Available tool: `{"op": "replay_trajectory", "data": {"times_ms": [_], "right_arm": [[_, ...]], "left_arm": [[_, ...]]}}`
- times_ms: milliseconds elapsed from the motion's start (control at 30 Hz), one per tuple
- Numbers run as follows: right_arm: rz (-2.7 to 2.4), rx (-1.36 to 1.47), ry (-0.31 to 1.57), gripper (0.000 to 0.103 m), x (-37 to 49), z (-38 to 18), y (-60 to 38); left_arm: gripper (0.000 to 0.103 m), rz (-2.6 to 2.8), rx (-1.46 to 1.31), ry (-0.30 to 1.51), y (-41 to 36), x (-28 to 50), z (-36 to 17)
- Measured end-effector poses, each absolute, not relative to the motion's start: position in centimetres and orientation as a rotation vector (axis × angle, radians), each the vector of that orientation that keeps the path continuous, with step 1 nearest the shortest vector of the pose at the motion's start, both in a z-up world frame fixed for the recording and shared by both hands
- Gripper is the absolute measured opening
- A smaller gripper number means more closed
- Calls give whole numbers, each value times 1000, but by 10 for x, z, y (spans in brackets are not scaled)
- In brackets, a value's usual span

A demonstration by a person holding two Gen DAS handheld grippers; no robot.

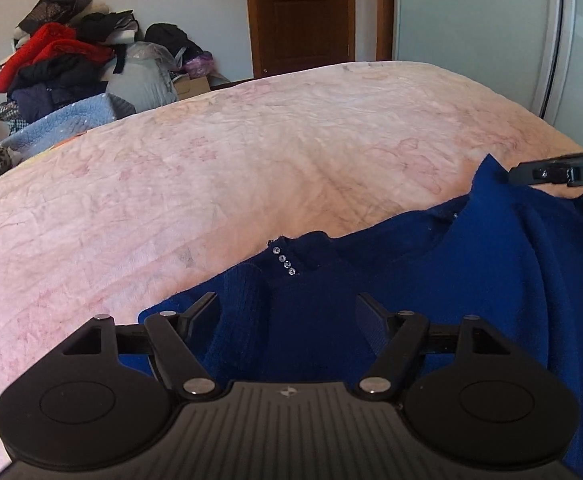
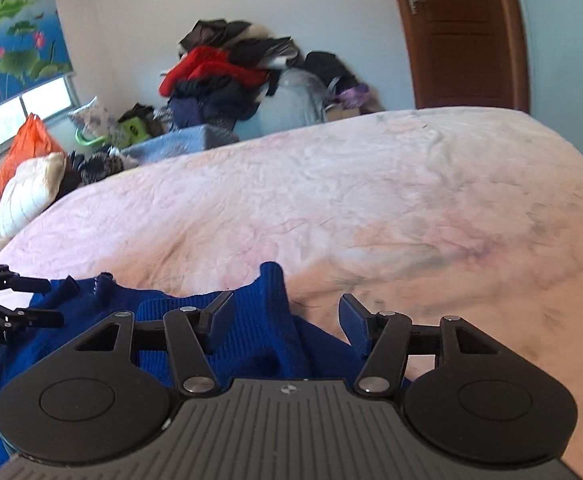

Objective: Fold small clothes

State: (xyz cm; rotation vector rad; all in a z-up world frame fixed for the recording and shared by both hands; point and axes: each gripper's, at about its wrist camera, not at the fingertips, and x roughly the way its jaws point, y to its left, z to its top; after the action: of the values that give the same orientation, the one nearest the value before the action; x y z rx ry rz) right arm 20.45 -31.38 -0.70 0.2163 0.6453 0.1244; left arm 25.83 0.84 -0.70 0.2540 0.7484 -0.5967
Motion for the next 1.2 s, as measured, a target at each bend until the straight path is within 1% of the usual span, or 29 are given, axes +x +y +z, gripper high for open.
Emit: {"op": "replay_trajectory", "data": {"times_ms": [33, 67, 100, 133, 167, 200, 233, 500, 567, 667, 700, 733, 767, 833, 900, 967, 1033, 1067, 1133, 1200], "right_arm": [[129, 204, 663, 61, 211, -10, -309], [135, 191, 679, 61, 216, -13, -305], [141, 179, 692, 55, 221, -16, -301], [145, 169, 699, 38, 222, -17, -297], [132, 158, 699, 28, 221, -18, -294], [118, 154, 693, 10, 220, -18, -294], [112, 169, 678, 8, 218, -18, -297], [89, 248, 508, 6, 188, 9, -315], [73, 233, 500, 6, 191, 11, -313], [45, 187, 555, 6, 203, 0, -305], [31, 163, 586, 8, 207, -6, -302], [11, 144, 622, 19, 211, -11, -300], [-12, 141, 635, 21, 212, -15, -301], [-58, 143, 609, 38, 203, -11, -303], [-59, 126, 555, 43, 185, 2, -298], [19, 94, 532, 53, 165, 14, -286], [135, 73, 556, 62, 148, 19, -270], [182, 60, 582, 63, 142, 17, -263], [243, 26, 642, 66, 131, 10, -248], [240, -12, 705, 69, 128, -2, -241]], "left_arm": [[65, -592, 227, 758, 10, 261, -8], [60, -586, 207, 773, 11, 265, -9], [50, -575, 194, 785, 12, 267, -10], [33, -557, 184, 794, 14, 270, -11], [23, -544, 175, 807, 15, 273, -12], [6, -536, 161, 822, 17, 275, -14], [6, -525, 140, 823, 20, 276, -14], [4, -422, 8, 666, 45, 270, 12], [4, -403, 4, 684, 43, 279, 11], [5, -371, 46, 750, 33, 293, -6], [6, -356, 78, 768, 28, 296, -12], [6, -327, 100, 771, 26, 295, -15], [6, -321, 106, 766, 26, 293, -16], [6, -313, 97, 750, 30, 286, -10], [6, -295, 121, 723, 32, 275, 1], [7, -279, 167, 684, 30, 260, 12], [9, -313, 183, 659, 28, 243, 20], [10, -333, 183, 658, 27, 235, 20], [18, -364, 209, 683, 21, 227, 14], [21, -338, 280, 712, 14, 225, -1]]}}
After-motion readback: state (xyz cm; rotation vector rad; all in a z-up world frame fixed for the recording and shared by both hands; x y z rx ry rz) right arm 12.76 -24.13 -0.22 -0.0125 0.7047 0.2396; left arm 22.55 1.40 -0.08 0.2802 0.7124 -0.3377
